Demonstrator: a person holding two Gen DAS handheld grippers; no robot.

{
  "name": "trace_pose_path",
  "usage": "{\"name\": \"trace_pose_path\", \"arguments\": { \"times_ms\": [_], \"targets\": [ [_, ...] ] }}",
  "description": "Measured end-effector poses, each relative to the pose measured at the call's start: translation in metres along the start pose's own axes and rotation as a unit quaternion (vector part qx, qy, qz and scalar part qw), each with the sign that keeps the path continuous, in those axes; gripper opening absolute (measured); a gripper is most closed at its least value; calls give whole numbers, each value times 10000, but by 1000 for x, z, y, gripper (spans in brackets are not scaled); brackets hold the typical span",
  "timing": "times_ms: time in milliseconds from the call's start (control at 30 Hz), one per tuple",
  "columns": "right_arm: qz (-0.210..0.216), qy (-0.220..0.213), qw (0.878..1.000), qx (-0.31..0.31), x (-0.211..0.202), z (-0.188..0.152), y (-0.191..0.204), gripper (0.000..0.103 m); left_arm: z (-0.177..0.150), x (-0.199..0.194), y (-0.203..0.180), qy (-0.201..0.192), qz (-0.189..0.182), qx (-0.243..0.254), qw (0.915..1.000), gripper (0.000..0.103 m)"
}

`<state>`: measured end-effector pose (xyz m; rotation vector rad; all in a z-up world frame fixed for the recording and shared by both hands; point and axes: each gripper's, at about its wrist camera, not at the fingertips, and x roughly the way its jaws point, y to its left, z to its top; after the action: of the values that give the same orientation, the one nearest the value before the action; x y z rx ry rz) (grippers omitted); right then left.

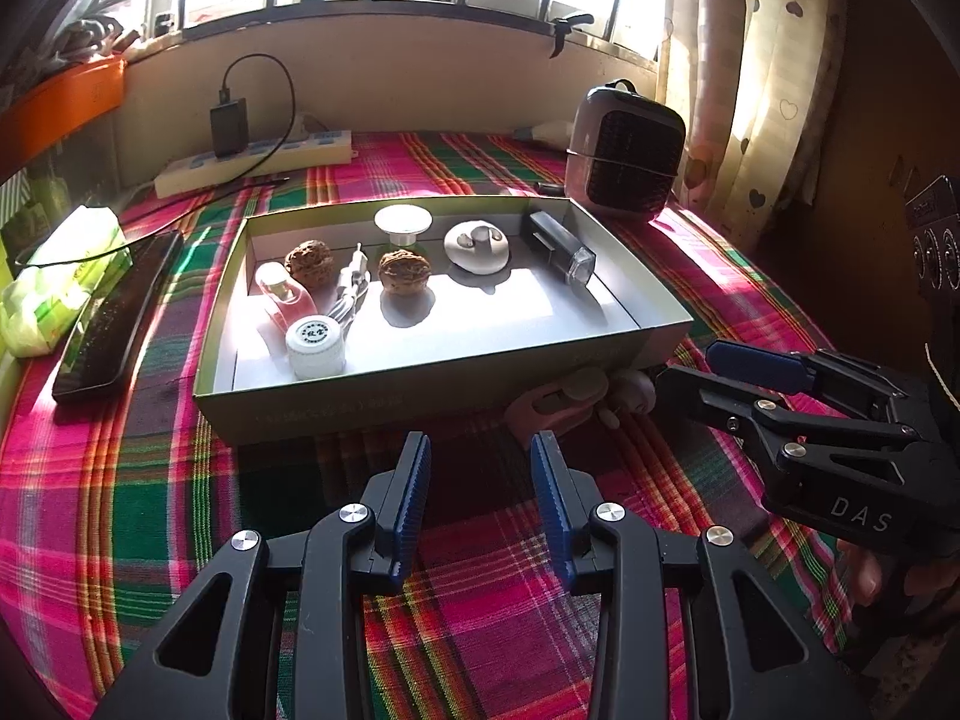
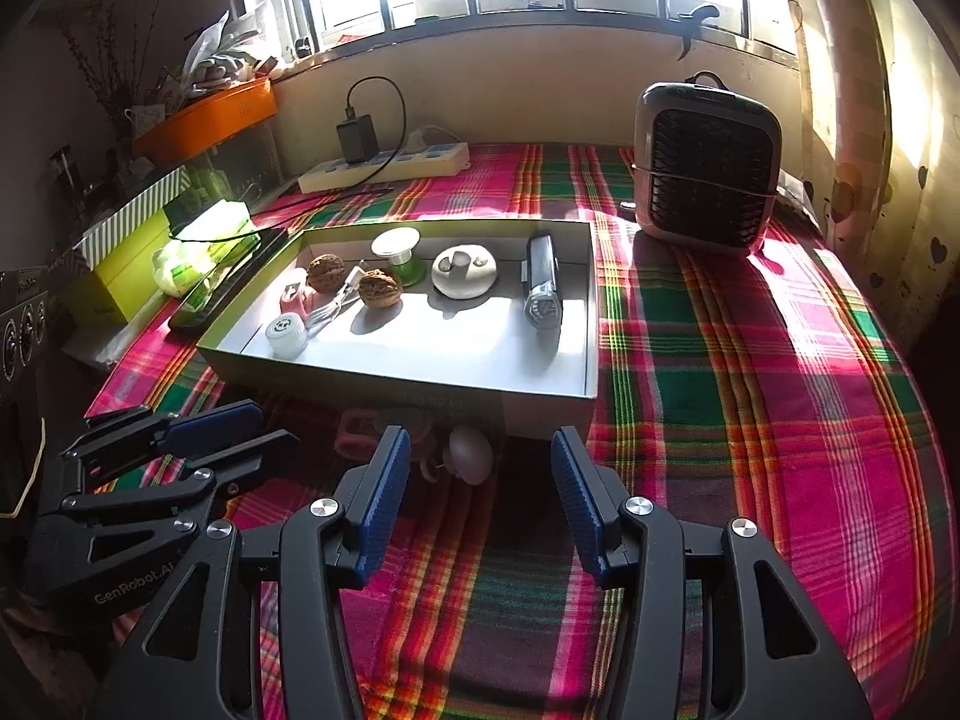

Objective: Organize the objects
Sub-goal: 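Withdraw both grippers toward the pink holder and white egg-shaped object, then grasp the pink-and-teal holder with the left gripper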

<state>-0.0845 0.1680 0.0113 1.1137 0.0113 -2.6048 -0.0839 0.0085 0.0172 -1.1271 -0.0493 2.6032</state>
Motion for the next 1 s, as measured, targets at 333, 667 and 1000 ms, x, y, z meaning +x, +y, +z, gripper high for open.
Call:
{"name": "trace_pose_path", "arguments": {
  "times_ms": [333, 667, 1000],
  "targets": [
    [6, 53, 9998, 210, 1, -4, -17, 51, 10, 15, -15, 80, -124, 325, 9994, 34],
    [-89, 82, 9995, 286, 1, -6, -27, 51, 14, 31, -28, 263, -156, 657, 9974, 34],
    [-100, 136, 9992, 374, 1, -10, -34, 51, 12, 36, -41, 425, -351, 810, 9952, 34]
  ]
}}
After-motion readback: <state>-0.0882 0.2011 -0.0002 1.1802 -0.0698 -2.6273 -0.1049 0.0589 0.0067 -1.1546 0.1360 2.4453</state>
